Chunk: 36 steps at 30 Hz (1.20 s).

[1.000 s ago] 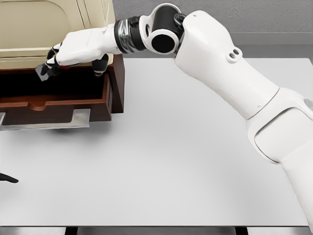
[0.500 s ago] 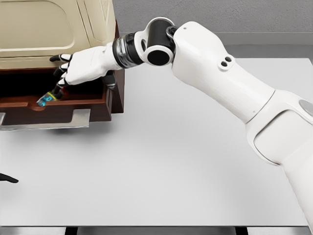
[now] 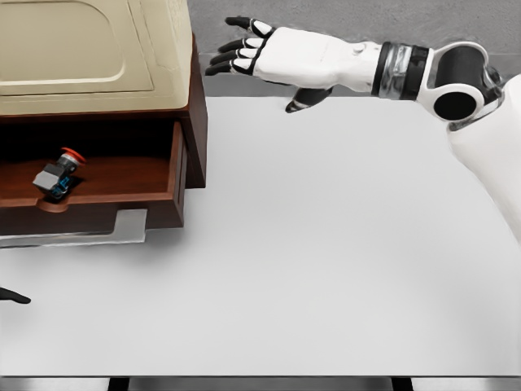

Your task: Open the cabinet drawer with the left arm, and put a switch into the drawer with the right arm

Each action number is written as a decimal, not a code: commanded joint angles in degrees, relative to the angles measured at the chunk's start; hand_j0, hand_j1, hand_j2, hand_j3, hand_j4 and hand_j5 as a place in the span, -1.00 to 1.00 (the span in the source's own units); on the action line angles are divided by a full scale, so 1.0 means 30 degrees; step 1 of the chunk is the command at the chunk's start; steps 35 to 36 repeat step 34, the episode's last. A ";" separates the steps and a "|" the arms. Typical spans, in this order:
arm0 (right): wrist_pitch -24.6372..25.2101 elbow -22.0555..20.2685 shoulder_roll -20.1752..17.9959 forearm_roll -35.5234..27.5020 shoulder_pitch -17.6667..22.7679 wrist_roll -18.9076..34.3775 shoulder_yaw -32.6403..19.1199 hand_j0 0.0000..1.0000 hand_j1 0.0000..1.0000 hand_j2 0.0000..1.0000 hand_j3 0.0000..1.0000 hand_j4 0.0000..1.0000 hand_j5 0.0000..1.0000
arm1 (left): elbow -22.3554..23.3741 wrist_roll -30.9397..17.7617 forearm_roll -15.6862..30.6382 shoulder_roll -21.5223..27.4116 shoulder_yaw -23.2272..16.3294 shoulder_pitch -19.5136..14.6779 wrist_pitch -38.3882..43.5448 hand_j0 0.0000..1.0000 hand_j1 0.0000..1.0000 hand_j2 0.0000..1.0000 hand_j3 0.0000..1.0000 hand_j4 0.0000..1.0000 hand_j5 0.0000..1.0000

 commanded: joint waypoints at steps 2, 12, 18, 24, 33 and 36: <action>0.0056 0.2961 -0.3748 0.0187 0.2371 0.0017 -0.4637 1.00 1.00 1.00 1.00 1.00 1.00 | -0.0009 0.0002 0.0116 0.0011 -0.0011 0.0025 0.0032 1.00 1.00 1.00 1.00 1.00 1.00; 0.0056 0.2815 -0.5126 -0.0428 0.3898 0.0017 -0.5519 1.00 1.00 1.00 1.00 1.00 1.00 | -0.0009 0.0002 0.0086 0.0011 -0.0011 0.0025 0.0032 1.00 1.00 1.00 1.00 1.00 1.00; 0.0056 0.2698 -0.5038 -0.0428 0.3868 0.0017 -0.4875 1.00 1.00 1.00 1.00 1.00 1.00 | 0.0020 0.0002 0.0028 0.0011 -0.0011 0.0055 0.0032 1.00 1.00 1.00 1.00 1.00 1.00; 0.0056 0.2317 -0.5067 -0.0457 0.3869 0.0017 -0.4347 1.00 1.00 1.00 1.00 1.00 1.00 | -0.0009 0.0002 0.0028 0.0011 0.0487 0.0055 0.0032 1.00 1.00 1.00 1.00 1.00 1.00; 0.0056 0.2288 -0.5126 -0.0487 0.3868 0.0017 -0.4083 1.00 1.00 1.00 1.00 1.00 1.00 | -0.0009 0.0002 0.0028 0.0011 0.0516 0.0025 0.0032 1.00 1.00 1.00 1.00 1.00 1.00; 0.0056 0.2288 -0.5155 -0.0487 0.3868 0.0017 -0.4083 1.00 1.00 1.00 1.00 1.00 1.00 | -0.0009 0.0002 0.0028 0.0011 0.0516 0.0025 0.0032 1.00 1.00 1.00 1.00 1.00 1.00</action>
